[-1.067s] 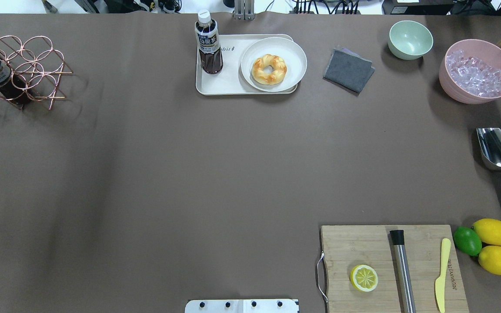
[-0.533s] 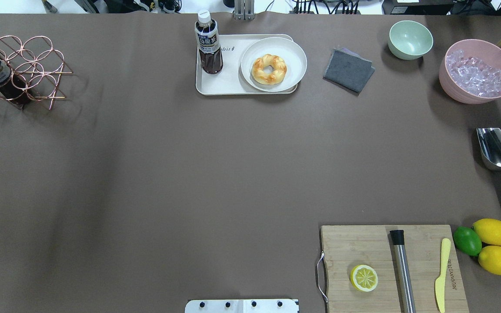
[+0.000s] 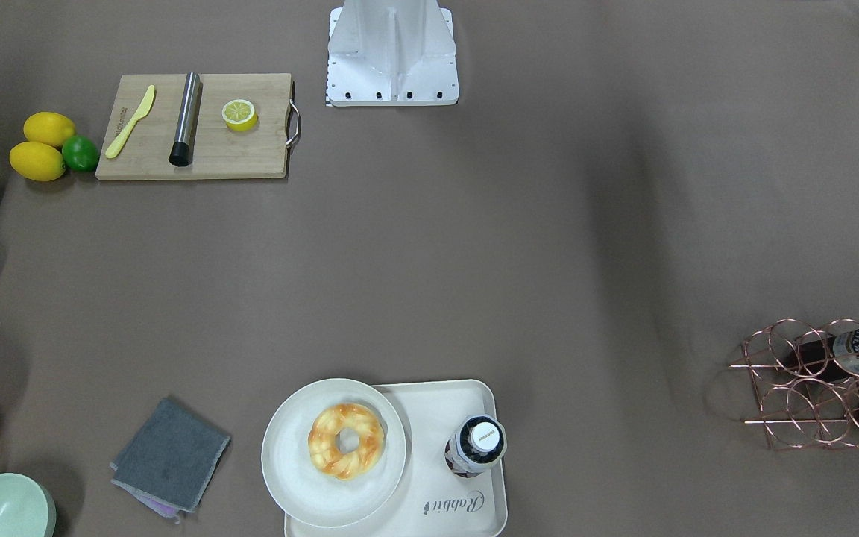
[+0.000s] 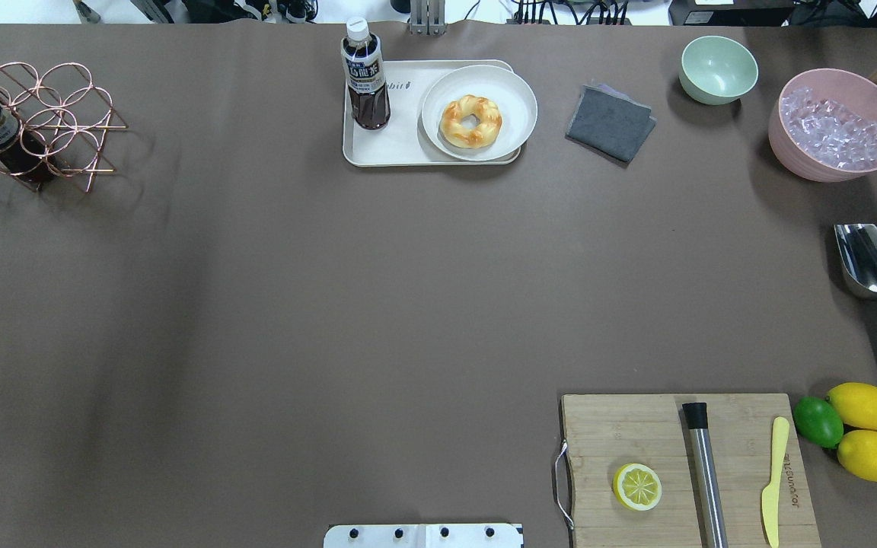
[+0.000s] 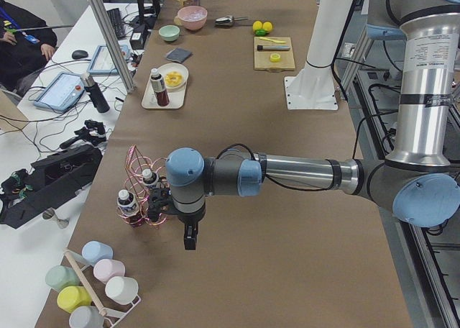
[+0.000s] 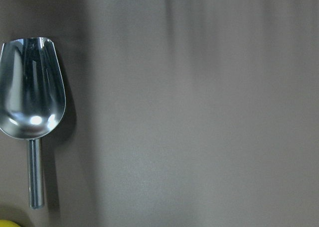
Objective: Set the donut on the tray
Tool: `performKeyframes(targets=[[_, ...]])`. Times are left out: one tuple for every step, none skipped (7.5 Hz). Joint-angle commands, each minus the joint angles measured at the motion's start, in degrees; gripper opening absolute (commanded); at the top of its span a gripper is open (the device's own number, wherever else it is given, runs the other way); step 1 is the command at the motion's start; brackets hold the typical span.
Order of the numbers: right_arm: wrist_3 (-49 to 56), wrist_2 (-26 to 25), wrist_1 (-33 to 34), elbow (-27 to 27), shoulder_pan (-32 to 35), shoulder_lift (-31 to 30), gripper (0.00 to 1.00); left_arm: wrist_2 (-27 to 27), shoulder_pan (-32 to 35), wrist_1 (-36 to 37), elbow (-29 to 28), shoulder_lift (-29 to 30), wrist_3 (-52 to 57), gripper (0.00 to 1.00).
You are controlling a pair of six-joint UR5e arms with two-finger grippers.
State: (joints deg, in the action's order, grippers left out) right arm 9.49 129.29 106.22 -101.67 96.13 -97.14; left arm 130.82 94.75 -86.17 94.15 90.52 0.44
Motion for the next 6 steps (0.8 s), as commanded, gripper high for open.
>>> performKeyframes(targets=[[0.0,0.0,0.0,0.2,0.0,0.0,1.00,0.0,0.0,-0.1,-0.1,0.7,0.0,0.98],[-0.1,0.0,0.0,0.2,0.0,-0.1,1.00,0.0,0.0,0.0,-0.1,0.9,0.0,0.98],[-0.1,0.0,0.0,0.1,0.0,-0.1,1.00,0.0,0.0,0.0,0.0,0.9,-0.1,0.98],[-0.2,0.1,0.0,-0.2,0.0,-0.1,1.00,0.1,0.0,0.0,0.1,0.8,-0.1,0.98],[-0.3,0.1,0.0,-0.3,0.0,-0.1,1.00,0.0,0.0,0.0,0.1,0.8,-0.1,0.98],[-0.3,0.3,0.0,-0.3,0.0,0.1,1.00,0.0,0.0,0.0,0.1,0.9,-0.1,0.98]])
